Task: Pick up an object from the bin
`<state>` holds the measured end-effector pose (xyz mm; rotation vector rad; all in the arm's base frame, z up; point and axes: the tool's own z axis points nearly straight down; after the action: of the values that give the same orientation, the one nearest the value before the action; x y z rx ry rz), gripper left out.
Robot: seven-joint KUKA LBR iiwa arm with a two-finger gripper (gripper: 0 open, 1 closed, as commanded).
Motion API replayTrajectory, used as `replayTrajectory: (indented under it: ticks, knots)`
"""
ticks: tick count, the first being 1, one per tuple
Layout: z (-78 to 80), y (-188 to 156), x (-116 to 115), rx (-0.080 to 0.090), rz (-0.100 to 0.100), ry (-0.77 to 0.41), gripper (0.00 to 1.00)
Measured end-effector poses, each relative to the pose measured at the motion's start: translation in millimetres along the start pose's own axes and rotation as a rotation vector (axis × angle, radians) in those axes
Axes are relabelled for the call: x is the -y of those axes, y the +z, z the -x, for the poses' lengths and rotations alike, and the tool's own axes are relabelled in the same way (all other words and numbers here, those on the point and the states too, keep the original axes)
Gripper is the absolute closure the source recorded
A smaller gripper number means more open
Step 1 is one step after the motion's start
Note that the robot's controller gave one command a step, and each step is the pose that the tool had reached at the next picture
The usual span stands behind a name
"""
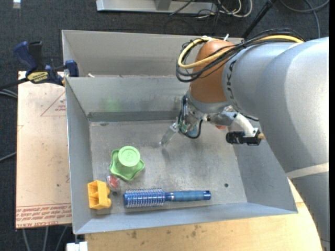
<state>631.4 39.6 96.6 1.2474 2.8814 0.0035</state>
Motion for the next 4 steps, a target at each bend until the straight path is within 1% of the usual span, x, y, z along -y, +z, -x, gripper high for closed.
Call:
replayTrajectory:
  ticks: [1,2,3,4]
  knots:
    - [18.2,-13,27,0.0,-0.002,-0.64,0.0]
    - [94.3,7,56,0.004,-0.002,-0.612,0.0]
    - [28.1,12,25,-0.003,0.0,-0.298,0.0]
    - [30.0,12,26,-0.001,-0.002,-0.296,1.0]
